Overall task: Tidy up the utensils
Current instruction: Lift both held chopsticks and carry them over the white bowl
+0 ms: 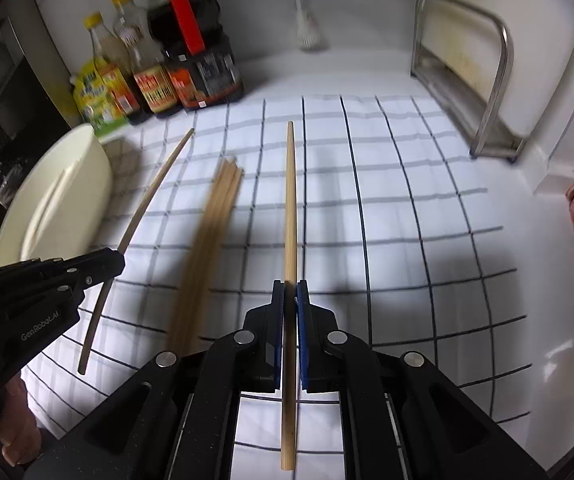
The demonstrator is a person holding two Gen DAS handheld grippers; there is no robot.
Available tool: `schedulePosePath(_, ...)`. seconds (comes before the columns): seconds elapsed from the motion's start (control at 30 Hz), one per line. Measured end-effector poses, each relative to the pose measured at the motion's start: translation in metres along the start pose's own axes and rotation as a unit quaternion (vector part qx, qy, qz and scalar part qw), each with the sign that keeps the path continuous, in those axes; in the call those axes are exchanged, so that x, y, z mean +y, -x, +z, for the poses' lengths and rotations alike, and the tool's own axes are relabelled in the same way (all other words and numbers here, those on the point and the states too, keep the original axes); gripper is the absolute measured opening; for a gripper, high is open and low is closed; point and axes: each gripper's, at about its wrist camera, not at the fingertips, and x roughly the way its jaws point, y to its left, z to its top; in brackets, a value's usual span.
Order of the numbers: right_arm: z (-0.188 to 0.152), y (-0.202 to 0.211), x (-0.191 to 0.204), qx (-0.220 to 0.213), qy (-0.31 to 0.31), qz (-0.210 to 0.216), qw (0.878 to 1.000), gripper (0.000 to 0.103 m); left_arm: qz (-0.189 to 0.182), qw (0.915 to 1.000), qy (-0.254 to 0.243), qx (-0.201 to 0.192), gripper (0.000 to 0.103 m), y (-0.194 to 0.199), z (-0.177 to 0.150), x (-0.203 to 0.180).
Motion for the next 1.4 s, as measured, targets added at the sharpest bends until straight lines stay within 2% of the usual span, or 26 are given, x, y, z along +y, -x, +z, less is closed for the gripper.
schedulePosePath(0.23,0.021,0.013,0.042,-0.019,0.011,0.025,0.999,0.006,0.012,0.9986,0.006,-0.05,0.007,0.045,0.017,0.03)
schedulePosePath(0.47,0.05,0.009,0.119,-0.028,0.072,0.067,0.995,0.006,0.054,0.9944,0.038,-0.083,0.007,0.077,0.021,0.095)
schedulePosePath(0.77,0.071,-0.022,0.227,-0.013,0.138,0.127,0.982,0.006,0.1,0.9875,0.096,-0.075,0.007,0.086,0.01,0.185)
schedulePosePath(0.97,0.076,-0.047,0.275,0.009,0.155,0.15,0.976,0.006,0.115,0.9831,0.127,-0.065,0.007,0.083,0.002,0.233)
schedulePosePath(1.13,0.078,-0.066,0.299,0.025,0.159,0.155,0.975,0.006,0.115,0.9822,0.139,-0.05,0.007,0.073,-0.002,0.253)
schedulePosePath(1.4,0.076,-0.091,0.308,0.047,0.153,0.134,0.978,0.006,0.111,0.9822,0.149,-0.031,0.007,0.056,-0.005,0.266)
